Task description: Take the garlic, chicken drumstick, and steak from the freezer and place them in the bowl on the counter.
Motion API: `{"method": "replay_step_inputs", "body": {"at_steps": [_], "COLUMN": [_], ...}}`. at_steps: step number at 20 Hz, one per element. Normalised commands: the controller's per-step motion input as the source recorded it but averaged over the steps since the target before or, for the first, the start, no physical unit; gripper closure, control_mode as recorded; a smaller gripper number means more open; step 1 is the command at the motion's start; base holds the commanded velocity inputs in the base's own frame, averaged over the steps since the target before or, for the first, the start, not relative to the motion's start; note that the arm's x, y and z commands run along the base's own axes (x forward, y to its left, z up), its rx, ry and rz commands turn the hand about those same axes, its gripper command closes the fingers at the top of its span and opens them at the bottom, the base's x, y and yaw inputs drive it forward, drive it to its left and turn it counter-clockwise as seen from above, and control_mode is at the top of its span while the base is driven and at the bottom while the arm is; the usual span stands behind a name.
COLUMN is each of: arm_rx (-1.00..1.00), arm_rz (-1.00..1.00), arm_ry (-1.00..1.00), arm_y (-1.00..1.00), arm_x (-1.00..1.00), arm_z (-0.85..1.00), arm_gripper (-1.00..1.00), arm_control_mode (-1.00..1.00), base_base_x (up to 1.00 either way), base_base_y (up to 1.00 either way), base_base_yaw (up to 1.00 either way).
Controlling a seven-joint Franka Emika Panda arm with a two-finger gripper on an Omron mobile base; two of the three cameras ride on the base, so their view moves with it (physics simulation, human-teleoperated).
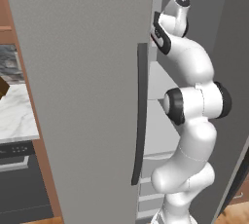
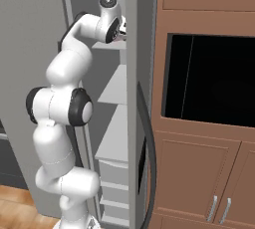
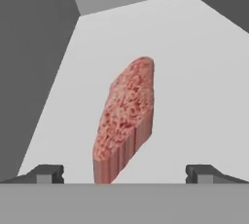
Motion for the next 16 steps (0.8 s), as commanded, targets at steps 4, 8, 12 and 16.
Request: {"method": "replay_step_inputs", "body": {"at_steps": [4,8,12,16], "arm_rx": [-0.01,0.0,0.13,0.05], "arm_rz": [0.0,-0.01,0.0,0.0], "arm_ry": [-0.02,0.0,0.07,0.03], "arm_y": [0.0,0.0,-0.06,0.0], "arm_x": [0.2,0.38,0.62,0.3], "arm_z": [-0.04,-0.03,0.0,0.0], "arm_gripper": [-1.0,-1.0,-1.0,-1.0], "arm_control_mode": [-1.0,-1.0,-1.0,-1.0], "base_base_x": [0.0,0.0,0.0,0.0], "base_base_y": [0.0,0.0,0.0,0.0], "base_base_yaw": [0.0,0.0,0.0,0.0]}}
